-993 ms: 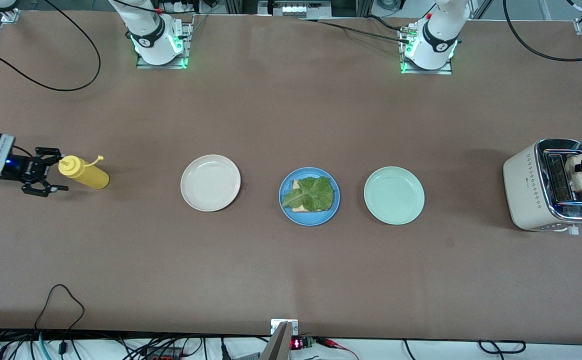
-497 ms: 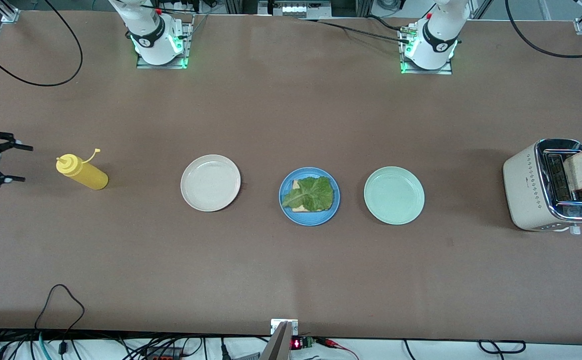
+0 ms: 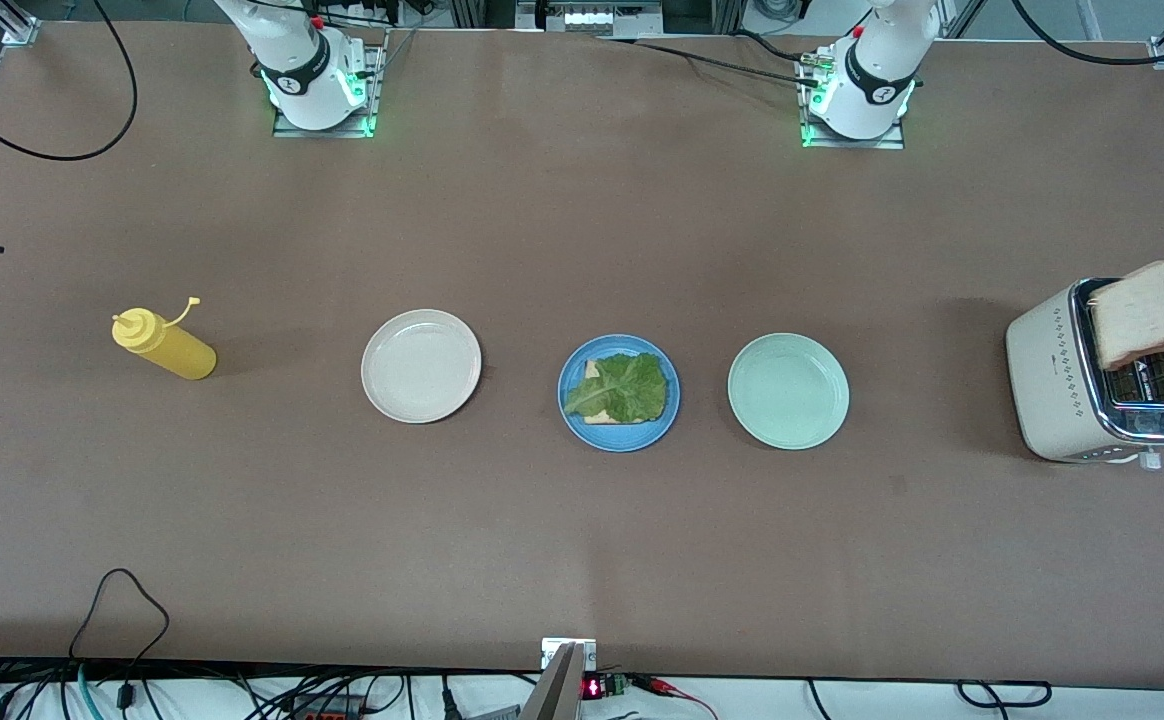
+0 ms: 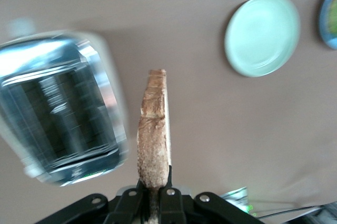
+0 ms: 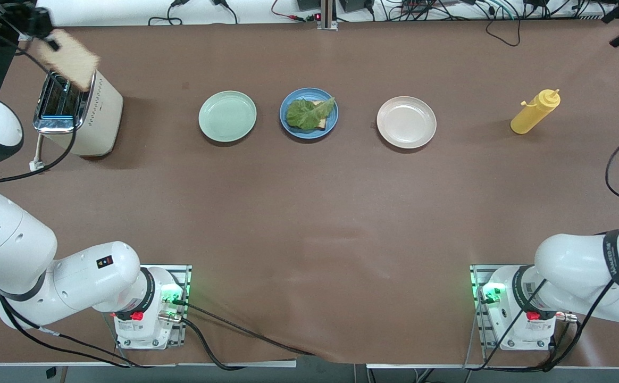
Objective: Make sandwich in blue plate with both arms
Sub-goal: 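Grasp the second bread slice in the toaster with the left gripper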
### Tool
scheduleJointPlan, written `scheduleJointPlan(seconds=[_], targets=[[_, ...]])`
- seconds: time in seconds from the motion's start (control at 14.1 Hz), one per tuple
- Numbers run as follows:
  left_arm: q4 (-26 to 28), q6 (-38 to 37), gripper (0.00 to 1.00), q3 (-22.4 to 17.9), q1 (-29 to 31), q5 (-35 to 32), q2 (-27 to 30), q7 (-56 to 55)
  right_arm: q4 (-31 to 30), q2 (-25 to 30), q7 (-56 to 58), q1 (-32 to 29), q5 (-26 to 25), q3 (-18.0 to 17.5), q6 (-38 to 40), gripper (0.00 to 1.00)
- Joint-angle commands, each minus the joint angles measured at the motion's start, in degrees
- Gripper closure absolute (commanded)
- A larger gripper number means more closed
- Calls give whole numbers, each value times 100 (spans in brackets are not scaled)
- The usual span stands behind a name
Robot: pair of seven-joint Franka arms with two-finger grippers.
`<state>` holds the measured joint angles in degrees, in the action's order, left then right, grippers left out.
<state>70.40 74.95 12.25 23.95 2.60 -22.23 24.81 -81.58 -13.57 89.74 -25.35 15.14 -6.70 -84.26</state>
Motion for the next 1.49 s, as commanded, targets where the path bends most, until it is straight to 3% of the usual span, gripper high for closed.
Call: scheduleJointPlan(seconds=[0.0,0.14,0.43,0.64,0.85,1.06,1.28,1.42], targets=[[-18,-69,99,951,4,127,-194,-1009,-174,329,-2225,1160,-616,501,-99,0],[183,272,99,1244,-196,494,-317,-1712,-183,408,-3519,1768,-941,529,-108,0],[509,1248,99,1236,-961,575,-458,-2383,-305,557,-6472,2736,-1197,731,-47,0],[1534,2546,99,1236,-1304,1178,-265,-3120,-534,654,-7855,2913,-1207,722,-20,0],[2274,3759,99,1228,-1647,2444,-274,-3403,-534,646,-7937,2748,-1198,722,-73,0],[2916,5034,99,1228,-2173,3298,-326,-3307,-543,619,-7998,2720,-1364,722,-335,0],[3032,5713,99,1131,-2990,3520,-563,-3307,-499,663,-8078,2729,-1356,722,-126,0],[3041,5995,97,1113,-3212,3511,-721,-3298,-490,689,-8086,2711,-1347,722,-100,0]])
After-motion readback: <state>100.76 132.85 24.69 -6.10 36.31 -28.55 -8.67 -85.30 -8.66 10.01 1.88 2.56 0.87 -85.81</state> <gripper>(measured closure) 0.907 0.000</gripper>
